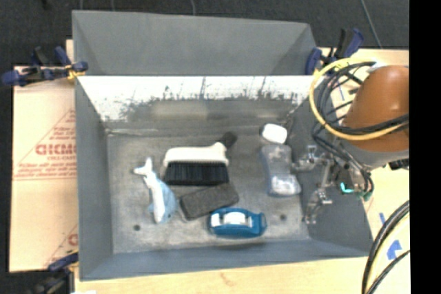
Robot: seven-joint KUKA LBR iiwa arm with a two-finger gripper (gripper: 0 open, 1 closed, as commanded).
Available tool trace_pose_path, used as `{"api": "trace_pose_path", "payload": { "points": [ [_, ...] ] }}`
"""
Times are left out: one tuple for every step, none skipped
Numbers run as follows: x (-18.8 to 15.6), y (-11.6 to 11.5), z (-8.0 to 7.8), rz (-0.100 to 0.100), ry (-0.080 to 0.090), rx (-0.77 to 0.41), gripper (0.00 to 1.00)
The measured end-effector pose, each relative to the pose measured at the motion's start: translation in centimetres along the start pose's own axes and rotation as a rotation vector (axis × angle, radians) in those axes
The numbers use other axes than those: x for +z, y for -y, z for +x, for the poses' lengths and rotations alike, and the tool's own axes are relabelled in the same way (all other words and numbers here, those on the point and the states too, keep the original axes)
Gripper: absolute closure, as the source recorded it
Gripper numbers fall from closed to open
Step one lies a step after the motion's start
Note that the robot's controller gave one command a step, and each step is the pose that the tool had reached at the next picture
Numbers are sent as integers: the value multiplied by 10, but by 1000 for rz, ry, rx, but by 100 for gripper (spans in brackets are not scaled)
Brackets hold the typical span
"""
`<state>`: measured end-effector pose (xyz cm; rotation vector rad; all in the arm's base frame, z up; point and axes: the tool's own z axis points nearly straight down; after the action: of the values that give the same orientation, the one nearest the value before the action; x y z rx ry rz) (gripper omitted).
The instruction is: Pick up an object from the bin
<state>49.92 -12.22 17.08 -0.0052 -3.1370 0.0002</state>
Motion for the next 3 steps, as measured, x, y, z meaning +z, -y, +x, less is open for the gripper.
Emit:
{"api": "trace_pose_path", "payload": {
  "points": [
    [-4,0,-2,1,8,-4,0],
    [33,8,-19,0,17,190,0],
    [57,10,-32,1,5,245,0]
  ]
}}
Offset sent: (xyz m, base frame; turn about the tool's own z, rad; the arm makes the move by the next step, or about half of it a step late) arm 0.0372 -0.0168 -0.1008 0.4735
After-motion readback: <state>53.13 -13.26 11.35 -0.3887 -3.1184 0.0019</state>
